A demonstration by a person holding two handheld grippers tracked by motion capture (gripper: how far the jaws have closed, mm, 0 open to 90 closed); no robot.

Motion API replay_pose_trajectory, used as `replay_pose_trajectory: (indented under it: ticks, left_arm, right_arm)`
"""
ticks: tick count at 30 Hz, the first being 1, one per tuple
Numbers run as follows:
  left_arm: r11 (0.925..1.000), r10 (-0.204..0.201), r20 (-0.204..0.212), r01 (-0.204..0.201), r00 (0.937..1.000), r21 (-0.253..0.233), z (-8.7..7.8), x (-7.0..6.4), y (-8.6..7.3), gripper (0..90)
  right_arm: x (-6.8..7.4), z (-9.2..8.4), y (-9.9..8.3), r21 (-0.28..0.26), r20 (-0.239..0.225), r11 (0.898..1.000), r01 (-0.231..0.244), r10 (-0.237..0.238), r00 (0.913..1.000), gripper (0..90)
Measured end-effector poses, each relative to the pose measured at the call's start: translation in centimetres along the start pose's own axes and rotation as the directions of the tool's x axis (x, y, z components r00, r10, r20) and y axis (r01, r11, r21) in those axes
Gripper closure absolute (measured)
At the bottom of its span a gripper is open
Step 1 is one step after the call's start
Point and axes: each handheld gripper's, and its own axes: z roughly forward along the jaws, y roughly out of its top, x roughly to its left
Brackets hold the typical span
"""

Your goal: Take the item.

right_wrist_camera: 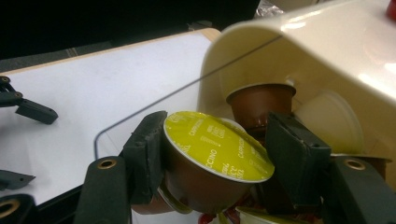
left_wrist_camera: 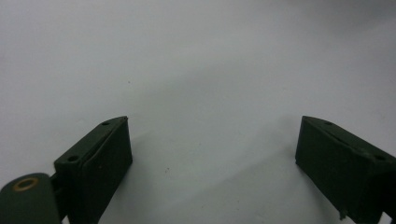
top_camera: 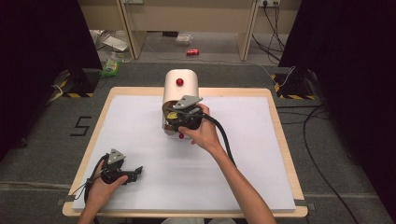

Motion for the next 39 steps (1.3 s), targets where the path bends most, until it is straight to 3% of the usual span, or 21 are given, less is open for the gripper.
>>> replay_pose_trajectory:
  ticks: [10, 20, 26, 39]
  left_arm:
    - [1.0, 0.0, 0.0, 0.0, 1.0, 0.0, 0.0, 0.0, 0.0, 10.1]
    - [1.0, 0.001, 0.0, -0.001, 1.0, 0.0, 0.0, 0.0, 0.0, 10.1]
    - [1.0, 0.001, -0.001, -0.001, 1.0, 0.0, 0.0, 0.0, 0.0, 10.1]
    - [1.0, 0.001, -0.001, -0.001, 1.0, 0.0, 0.0, 0.0, 0.0, 10.1]
  right_arm:
    - [-0.2, -1.6, 0.2, -0.027, 0.007, 1.0, 0.011, -0.011, 0.9999, 40.7]
    - [-0.7, -4.3, -0.1, -0.056, 0.012, 0.998, 0.007, -0.007, 0.9999, 40.7]
    - [-1.6, -6.3, -0.7, -0.072, 0.029, 0.997, 0.0, 0.002, 0.9996, 40.7]
    - [-3.6, -8.8, -2.4, -0.086, 0.077, 0.996, -0.035, 0.041, 0.9962, 40.7]
